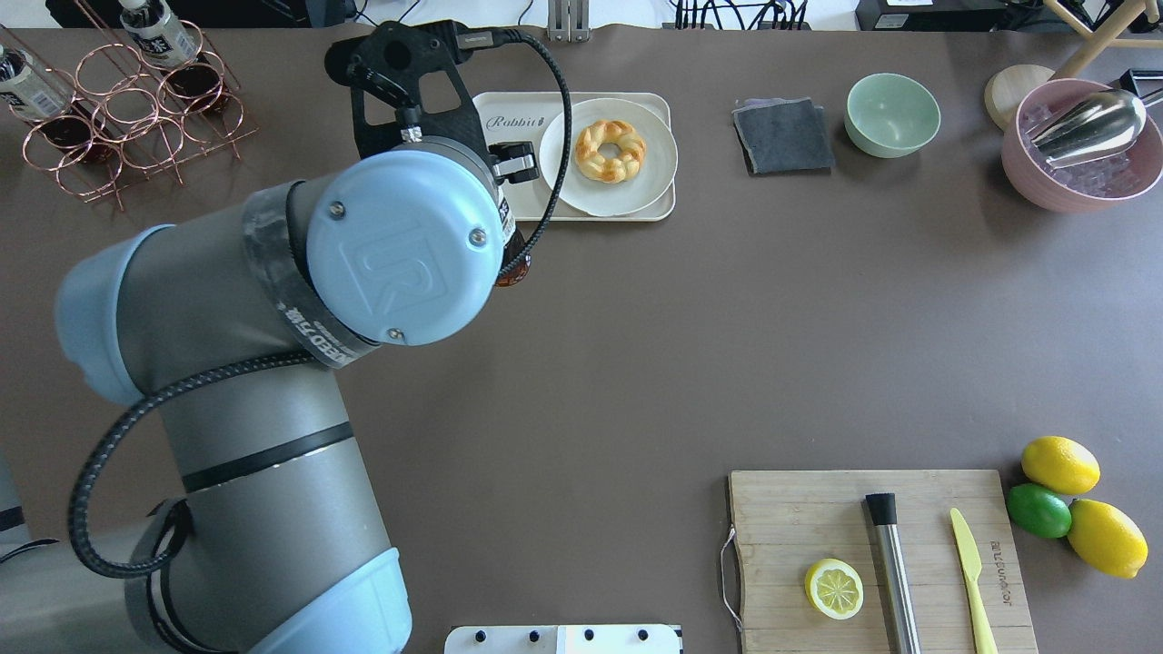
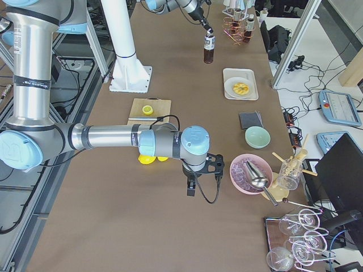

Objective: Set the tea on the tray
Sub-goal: 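Carry the tea bottle with the left gripper toward the tray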

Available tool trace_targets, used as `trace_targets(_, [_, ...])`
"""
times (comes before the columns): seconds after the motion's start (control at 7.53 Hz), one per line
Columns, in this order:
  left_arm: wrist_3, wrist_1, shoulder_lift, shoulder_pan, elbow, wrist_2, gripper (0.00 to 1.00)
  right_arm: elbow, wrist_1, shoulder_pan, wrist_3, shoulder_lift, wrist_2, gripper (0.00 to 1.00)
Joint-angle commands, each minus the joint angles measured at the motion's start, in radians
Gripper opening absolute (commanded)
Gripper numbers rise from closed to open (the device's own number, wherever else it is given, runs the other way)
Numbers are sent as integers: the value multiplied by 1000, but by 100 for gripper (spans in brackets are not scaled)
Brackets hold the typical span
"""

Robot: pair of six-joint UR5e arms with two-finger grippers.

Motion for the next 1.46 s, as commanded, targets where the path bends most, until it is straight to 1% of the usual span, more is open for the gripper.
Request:
trace_targets(0.0, [-2, 15, -45, 98, 60, 108, 0, -4, 0, 0, -1, -1, -1, 100])
trace_targets(0.13, [-2, 14, -89, 104, 125, 114, 0, -5, 0, -1, -1, -1, -1, 100])
trace_targets(0.27, [-2, 15, -158, 118, 216, 115, 0, -5, 0, -1, -1, -1, -1, 100])
trace_targets(0.4, [-2, 12, -180, 119, 254, 113, 0, -13, 0, 0, -3, 2, -1, 100])
trace_targets(0.66, [3, 11, -180, 138, 311, 113, 0, -11, 0, -1, 0, 7, -2, 100])
trace_targets(1.2, [-5, 3, -175, 181, 318, 110, 0, -11, 0, -1, -1, 13, -2, 100])
trace_targets(1.33, [-8, -33, -172, 182, 319, 110, 0, -11, 0, 0, -1, 13, -2, 100])
